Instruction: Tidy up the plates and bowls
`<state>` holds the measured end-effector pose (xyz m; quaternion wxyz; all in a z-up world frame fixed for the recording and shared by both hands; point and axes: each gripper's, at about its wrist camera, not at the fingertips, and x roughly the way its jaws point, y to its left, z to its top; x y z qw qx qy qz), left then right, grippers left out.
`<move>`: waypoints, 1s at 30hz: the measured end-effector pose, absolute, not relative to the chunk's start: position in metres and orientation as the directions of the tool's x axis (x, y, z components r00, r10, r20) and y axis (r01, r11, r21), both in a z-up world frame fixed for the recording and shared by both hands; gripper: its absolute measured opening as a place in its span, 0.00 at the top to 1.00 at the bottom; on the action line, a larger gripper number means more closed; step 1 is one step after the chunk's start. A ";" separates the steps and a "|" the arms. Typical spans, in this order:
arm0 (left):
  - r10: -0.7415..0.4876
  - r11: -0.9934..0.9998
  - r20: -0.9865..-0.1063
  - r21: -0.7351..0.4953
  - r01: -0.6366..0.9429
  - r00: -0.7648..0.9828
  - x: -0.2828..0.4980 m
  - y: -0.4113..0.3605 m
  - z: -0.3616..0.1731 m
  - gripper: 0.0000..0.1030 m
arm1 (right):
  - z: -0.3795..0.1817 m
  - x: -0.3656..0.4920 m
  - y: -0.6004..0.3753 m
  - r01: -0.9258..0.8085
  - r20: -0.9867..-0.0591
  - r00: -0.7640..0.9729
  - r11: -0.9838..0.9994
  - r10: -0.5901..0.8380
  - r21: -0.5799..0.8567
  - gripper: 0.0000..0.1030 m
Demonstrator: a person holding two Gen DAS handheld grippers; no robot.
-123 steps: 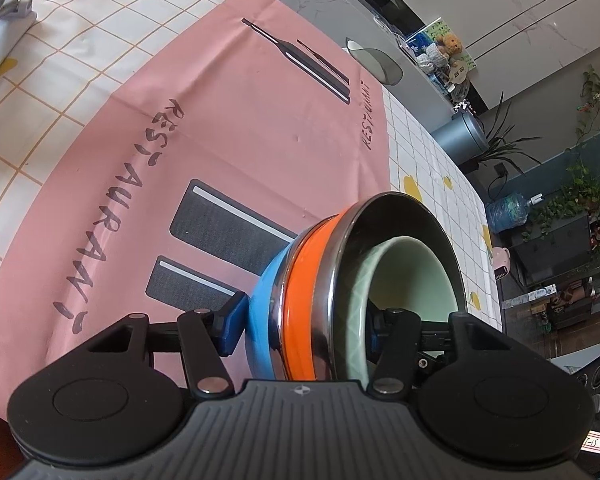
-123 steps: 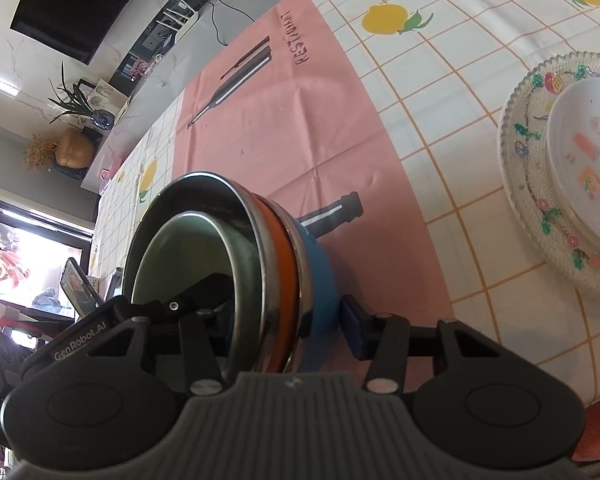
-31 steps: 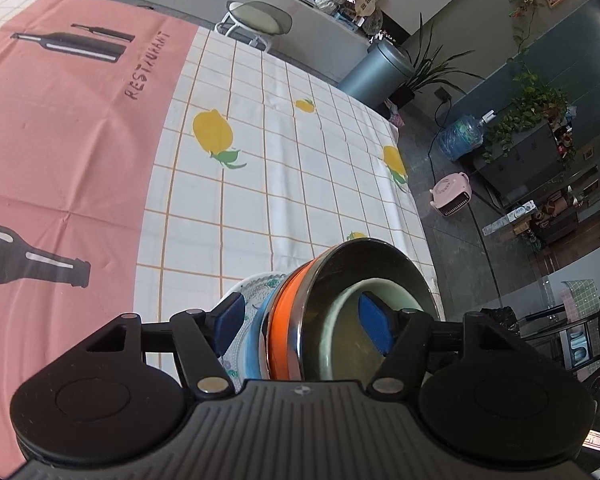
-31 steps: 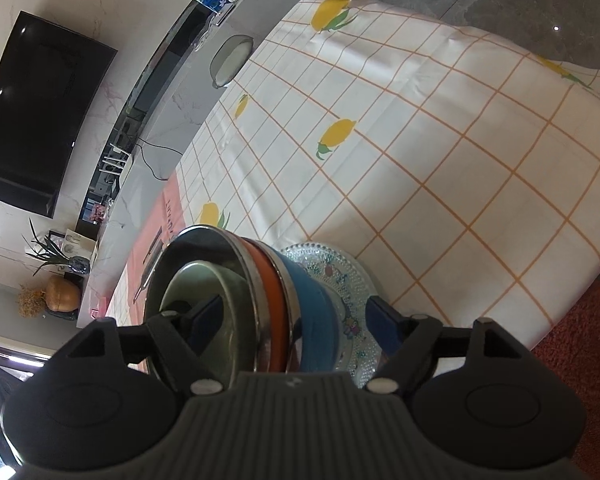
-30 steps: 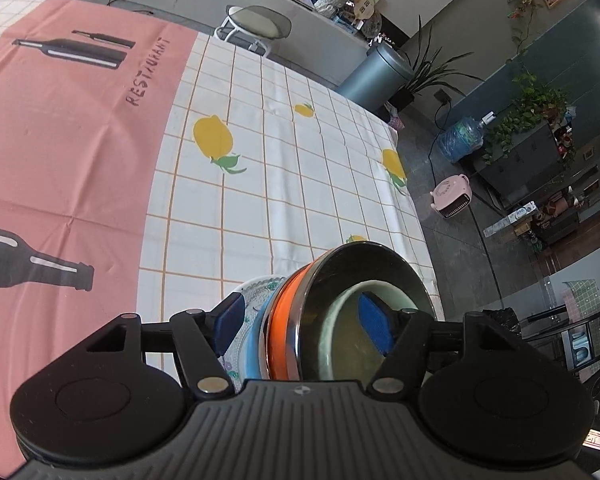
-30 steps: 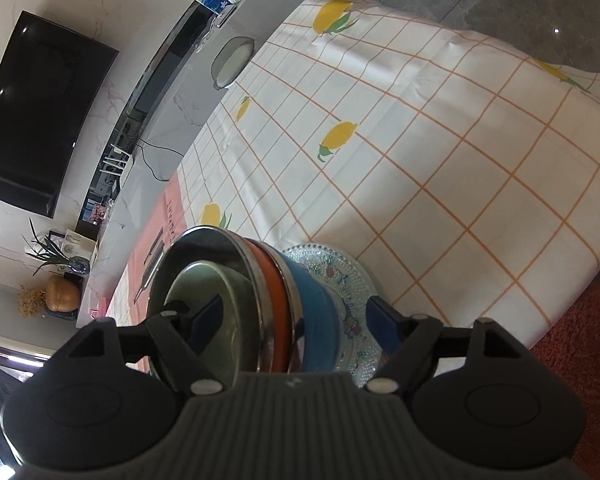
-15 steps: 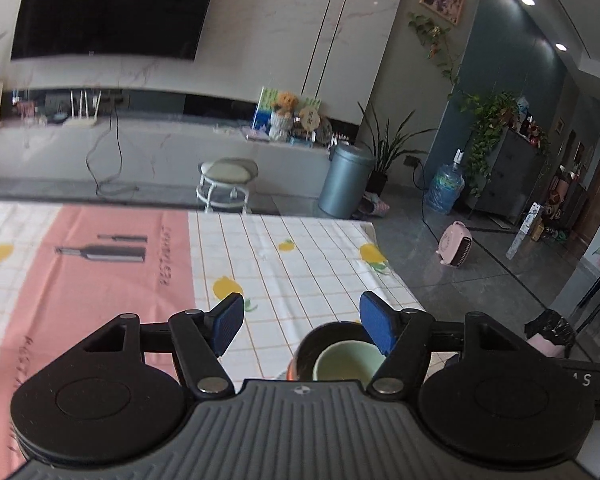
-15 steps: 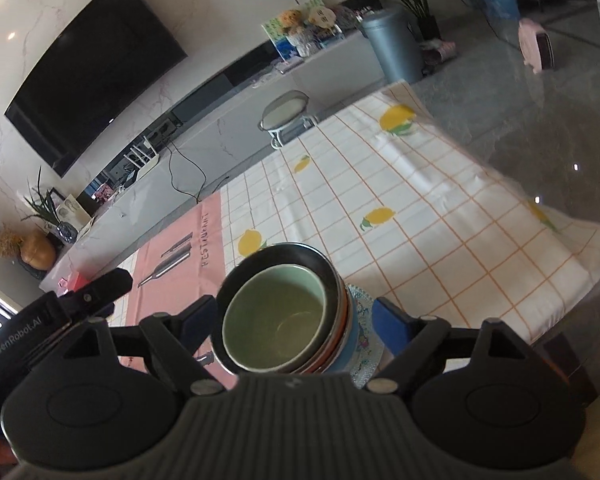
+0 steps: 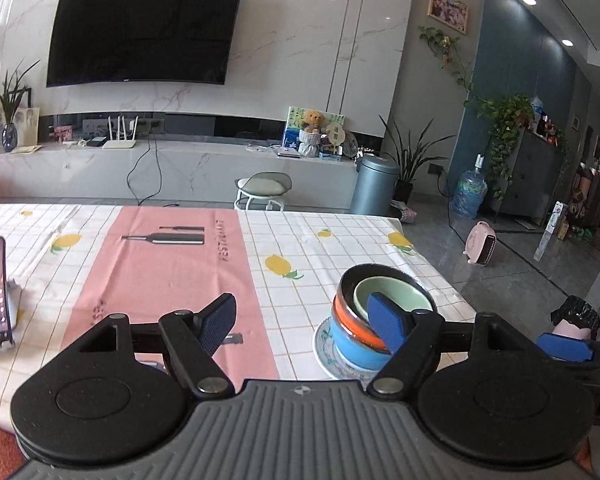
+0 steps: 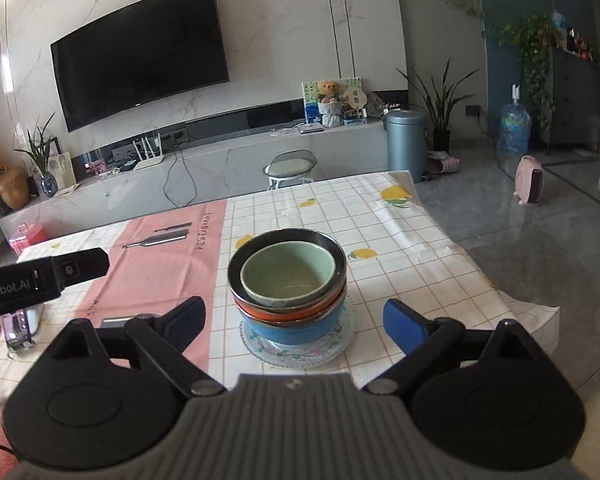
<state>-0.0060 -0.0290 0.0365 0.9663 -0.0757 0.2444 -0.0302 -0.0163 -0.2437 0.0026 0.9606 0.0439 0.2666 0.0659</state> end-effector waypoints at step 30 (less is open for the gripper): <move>0.062 0.997 -0.603 -0.001 -0.078 0.796 -0.054 -0.049 -0.011 0.14 | -0.029 -0.075 -0.228 -0.036 -0.548 0.836 0.999 0.022 -0.015 0.03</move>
